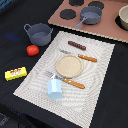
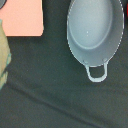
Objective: Interact with the objects in diverse but meaningful ways.
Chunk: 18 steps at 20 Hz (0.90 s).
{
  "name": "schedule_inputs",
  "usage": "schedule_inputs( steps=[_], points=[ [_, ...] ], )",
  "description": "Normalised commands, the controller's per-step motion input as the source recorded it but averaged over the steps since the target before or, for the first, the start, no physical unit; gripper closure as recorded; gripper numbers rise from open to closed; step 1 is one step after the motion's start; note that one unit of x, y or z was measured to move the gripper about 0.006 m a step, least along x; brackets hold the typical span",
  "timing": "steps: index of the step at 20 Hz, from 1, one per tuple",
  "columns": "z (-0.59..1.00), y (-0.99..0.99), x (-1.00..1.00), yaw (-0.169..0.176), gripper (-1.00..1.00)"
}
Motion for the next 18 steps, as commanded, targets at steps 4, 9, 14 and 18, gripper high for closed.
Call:
schedule_inputs(
  steps=[4,9,14,18],
  points=[
    [-0.01,0.00,0.00,0.000,-1.00],
    [-0.13,0.00,0.35,-0.012,-1.00],
    [-0.17,-0.03,0.61,-0.065,-1.00],
    [-0.18,0.00,0.62,-0.097,-1.00]
  ],
)
